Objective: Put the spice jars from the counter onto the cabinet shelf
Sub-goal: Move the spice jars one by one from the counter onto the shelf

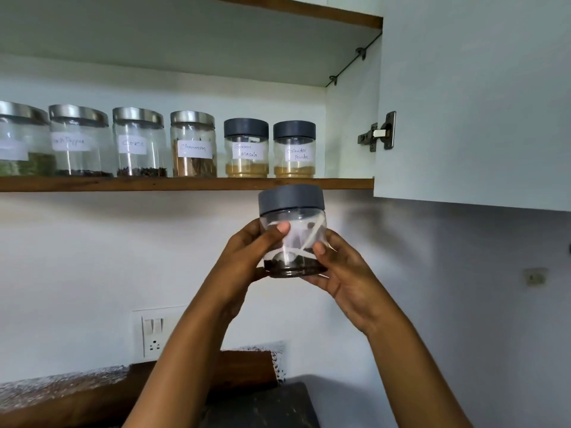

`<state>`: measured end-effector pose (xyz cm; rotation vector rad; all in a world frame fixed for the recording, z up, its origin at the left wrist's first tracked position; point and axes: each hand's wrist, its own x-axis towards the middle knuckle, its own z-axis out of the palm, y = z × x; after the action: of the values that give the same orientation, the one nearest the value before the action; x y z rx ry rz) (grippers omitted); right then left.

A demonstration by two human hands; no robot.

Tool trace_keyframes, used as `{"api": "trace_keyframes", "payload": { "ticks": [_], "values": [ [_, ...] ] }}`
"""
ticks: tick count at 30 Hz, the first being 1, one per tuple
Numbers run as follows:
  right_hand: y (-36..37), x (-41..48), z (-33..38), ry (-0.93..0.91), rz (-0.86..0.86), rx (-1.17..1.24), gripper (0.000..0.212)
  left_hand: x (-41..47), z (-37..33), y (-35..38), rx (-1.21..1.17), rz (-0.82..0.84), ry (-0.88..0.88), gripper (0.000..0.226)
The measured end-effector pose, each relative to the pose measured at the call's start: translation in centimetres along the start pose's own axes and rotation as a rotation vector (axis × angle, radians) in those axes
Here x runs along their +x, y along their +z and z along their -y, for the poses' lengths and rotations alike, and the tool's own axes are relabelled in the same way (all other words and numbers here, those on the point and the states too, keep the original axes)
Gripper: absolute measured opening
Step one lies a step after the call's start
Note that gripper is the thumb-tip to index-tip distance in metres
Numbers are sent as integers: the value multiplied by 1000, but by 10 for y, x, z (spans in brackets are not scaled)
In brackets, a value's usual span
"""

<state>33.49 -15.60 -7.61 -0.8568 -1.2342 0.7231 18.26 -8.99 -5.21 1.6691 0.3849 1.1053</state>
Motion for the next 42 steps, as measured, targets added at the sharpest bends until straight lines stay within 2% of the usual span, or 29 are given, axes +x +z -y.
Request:
{"api": "trace_keyframes", "payload": {
  "ticks": [3,4,7,9,11,13,15,18,20,21,24,31,37,42],
  "values": [
    [7,-7,5,-101,-179,-227,77,-3,-2,16,240,-88,43,73],
    [8,-10,6,-112,-216,-300,77,-3,-2,20,263,-105,46,75],
    [2,-21,17,-121,-223,-346,78,-6,-11,27,112,-90,60,54],
    [-11,-22,27,-96,-180,-200,81,-4,-13,29,-16,-76,42,44],
    [-22,-24,39,-26,-65,-54,76,-2,-11,33,-126,-62,-10,46],
    [-26,-28,44,2,13,-68,61,-3,-9,42,-207,-34,-38,49],
    [-24,-29,43,-6,-32,-113,57,-5,-4,50,-230,-69,-29,45],
    [-21,-32,41,-87,-198,-202,63,-14,4,62,-138,-330,78,37],
    [-18,-34,43,-136,-290,-292,77,-21,6,69,-33,-526,207,31],
    [-17,-35,43,-155,-320,-326,83,-26,6,74,18,-564,262,26],
    [-13,-37,45,-218,-369,-385,85,-34,3,88,94,-526,347,26],
    [-23,-36,61,-289,-406,-383,48,-21,-9,100,234,-386,421,49],
    [-41,1,82,-335,-475,-487,57,25,-30,105,416,-345,505,49],
    [-53,55,95,-348,-518,-584,54,81,-49,102,653,-336,481,47]
  ]
}}
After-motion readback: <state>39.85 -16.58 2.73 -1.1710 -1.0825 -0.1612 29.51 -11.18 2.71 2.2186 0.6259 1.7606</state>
